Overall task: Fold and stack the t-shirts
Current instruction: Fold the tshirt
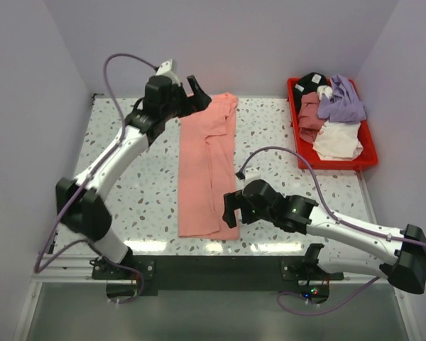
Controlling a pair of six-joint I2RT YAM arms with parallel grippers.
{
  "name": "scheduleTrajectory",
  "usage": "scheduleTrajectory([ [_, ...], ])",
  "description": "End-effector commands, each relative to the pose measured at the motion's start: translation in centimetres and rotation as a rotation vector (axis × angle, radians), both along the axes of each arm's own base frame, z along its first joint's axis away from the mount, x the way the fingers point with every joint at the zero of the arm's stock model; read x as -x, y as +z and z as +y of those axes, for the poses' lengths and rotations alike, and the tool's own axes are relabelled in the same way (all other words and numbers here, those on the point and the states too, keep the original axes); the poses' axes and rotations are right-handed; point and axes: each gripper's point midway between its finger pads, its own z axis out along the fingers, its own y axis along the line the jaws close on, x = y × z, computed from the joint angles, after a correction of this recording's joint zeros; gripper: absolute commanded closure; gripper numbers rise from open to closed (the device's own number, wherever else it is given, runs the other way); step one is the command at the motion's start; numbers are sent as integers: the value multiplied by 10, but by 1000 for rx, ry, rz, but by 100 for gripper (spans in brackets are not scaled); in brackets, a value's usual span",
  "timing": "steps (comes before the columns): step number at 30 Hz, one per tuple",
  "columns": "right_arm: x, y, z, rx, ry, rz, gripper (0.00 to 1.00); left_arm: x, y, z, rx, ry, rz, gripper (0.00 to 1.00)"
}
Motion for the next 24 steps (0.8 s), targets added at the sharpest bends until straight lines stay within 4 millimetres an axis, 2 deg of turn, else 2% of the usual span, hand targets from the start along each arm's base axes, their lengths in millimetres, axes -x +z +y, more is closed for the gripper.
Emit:
scheduleTrajectory([
  [1, 2, -3, -12, 22, -3, -20, 1, 69, -47, 33, -78, 66, 72, 0],
  [2, 3, -3, -14, 23, 6, -23, 1, 96, -94, 42, -109, 69, 160, 0],
  [3, 4, -3, -14, 27, 16, -27, 1, 116, -107, 40, -112, 62, 184, 0],
  [4, 6, -4, -15, 29, 30, -24, 1, 135, -106, 44, -104, 61, 180, 0],
  [5, 9, -6, -15, 34, 55, -22, 1, 163, -144, 55, -158, 65, 281, 0],
  [6, 10, -6, -15, 35, 70, -21, 1, 182, -155, 53, -169, 51, 319, 0],
  [7, 12, -9, -15, 44, 81, -18, 1, 195, -156, 57, -178, 50, 320, 0],
  [8, 13, -10, -15, 46, 89, -12, 1, 219, -179, 68, -238, 48, 395, 0],
  [10, 17, -14, -14, 49, 105, 11, 1, 245, -187, 74, -264, 53, 433, 0],
  [11, 19, -16, -13, 47, 115, 20, 1, 263, -203, 82, -296, 48, 488, 0],
  [12, 22, -19, -12, 42, 123, 32, 1, 277, -207, 74, -282, 2, 509, 0],
  [13, 22, -22, -10, 37, 122, 36, 1, 290, -214, 75, -282, -23, 528, 0],
  [15, 25, -31, -11, 42, 120, 58, 1, 309, -220, 66, -269, -86, 558, 1],
  [18, 27, -40, -10, 46, 103, 88, 1, 331, -235, 63, -295, -134, 609, 4],
  [24, 26, -57, -12, 76, 69, 116, 1, 349, -258, 55, -318, -223, 661, 25],
])
